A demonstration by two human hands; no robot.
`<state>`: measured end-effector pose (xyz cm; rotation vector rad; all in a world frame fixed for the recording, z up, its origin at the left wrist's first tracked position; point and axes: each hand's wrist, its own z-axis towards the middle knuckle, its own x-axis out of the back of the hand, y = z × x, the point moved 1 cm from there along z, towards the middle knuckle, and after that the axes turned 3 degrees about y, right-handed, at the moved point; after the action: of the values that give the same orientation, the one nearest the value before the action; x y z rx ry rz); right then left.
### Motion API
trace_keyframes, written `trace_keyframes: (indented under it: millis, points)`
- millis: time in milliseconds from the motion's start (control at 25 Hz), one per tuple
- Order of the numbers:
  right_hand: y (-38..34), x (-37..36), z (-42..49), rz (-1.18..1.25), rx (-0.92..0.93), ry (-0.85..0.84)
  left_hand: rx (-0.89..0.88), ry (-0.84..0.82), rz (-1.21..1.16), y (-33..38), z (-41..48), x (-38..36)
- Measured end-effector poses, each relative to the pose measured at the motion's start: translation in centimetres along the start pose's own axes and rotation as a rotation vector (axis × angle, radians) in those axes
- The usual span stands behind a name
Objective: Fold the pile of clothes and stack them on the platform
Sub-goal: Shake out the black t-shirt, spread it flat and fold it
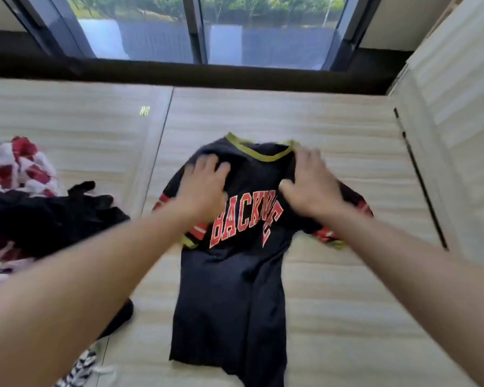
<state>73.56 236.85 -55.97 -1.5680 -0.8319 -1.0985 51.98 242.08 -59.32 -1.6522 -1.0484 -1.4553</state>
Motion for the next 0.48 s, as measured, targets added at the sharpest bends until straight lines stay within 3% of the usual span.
trace_keyframes:
  millis: [200,320,480]
  points:
    - [5.7,-20.5,-10.4,0.017,-0.053,-0.350,0.144,-0.350,-0.091,-0.3,-12.1,-24.1]
    - [8.4,-27.3,-14.1,-0.088,-0.021,-0.467,0.204,-0.303,-0.163,-0.6,-16.5,-30.7]
    - [12.2,-30.7,-15.9,-0.257,0.110,-0.363,0.159,-0.184,-0.106,-2.2,-17.4,-33.2]
